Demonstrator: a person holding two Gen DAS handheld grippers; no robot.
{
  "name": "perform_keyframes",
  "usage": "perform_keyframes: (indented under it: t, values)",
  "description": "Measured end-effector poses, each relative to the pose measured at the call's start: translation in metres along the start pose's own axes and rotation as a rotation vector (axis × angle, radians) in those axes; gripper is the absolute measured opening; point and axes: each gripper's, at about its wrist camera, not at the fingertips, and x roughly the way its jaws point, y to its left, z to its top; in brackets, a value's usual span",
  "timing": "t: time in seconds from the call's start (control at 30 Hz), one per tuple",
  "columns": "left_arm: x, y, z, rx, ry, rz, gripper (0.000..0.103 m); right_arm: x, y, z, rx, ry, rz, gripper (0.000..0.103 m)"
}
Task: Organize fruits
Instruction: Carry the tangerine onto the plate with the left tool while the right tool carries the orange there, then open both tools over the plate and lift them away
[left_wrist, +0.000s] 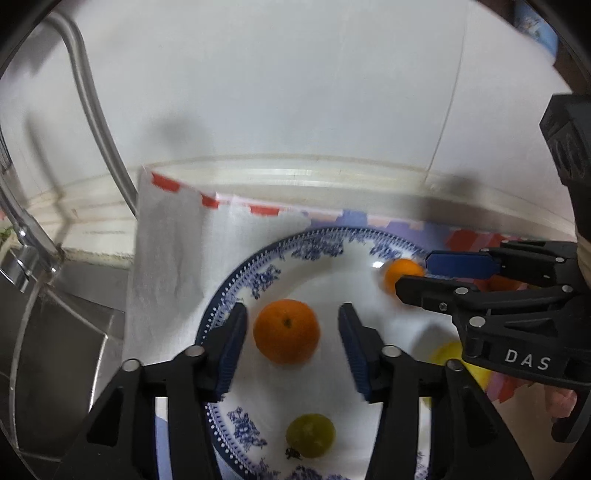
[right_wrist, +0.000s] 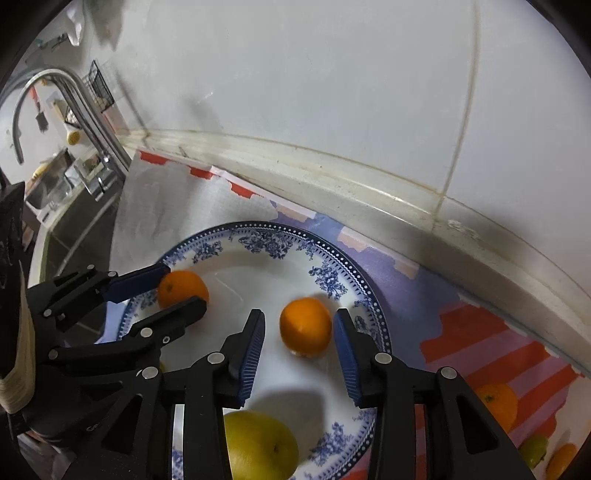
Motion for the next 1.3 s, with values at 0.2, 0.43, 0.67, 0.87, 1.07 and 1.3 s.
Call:
perform_keyframes:
  t: [0.2, 0.43, 0.67, 0.87, 1.07, 1.3]
  values:
    - [-0.044, -0.010, 0.011, 0.000, 0.000, 0.003, 0.059, -0.042, 0.005, -0.006, 0.016, -0.103, -0.025, 0.040]
    - [-0.101, -0.028, 0.019, -0.005, -0.130, -0.030, 0.069, -0.106, 0.008, -0.029, 0.066, -0.235, -0.085, 0.045]
    - [-0.150, -0.054, 0.015, -0.004, -0.231, -0.060, 0.079, -0.173, 0.012, -0.062, 0.091, -0.361, -0.166, 0.053]
    - [-0.183, -0.076, 0.007, 0.009, -0.280, -0.069, 0.088, -0.217, 0.013, -0.092, 0.109, -0.440, -0.233, 0.058]
    - [-0.203, -0.098, -0.001, 0.039, -0.307, -0.074, 0.093, -0.247, 0.011, -0.120, 0.129, -0.476, -0.297, 0.062]
    - [-0.214, -0.128, -0.004, 0.093, -0.327, -0.076, 0.093, -0.273, -0.003, -0.151, 0.186, -0.493, -0.361, 0.070]
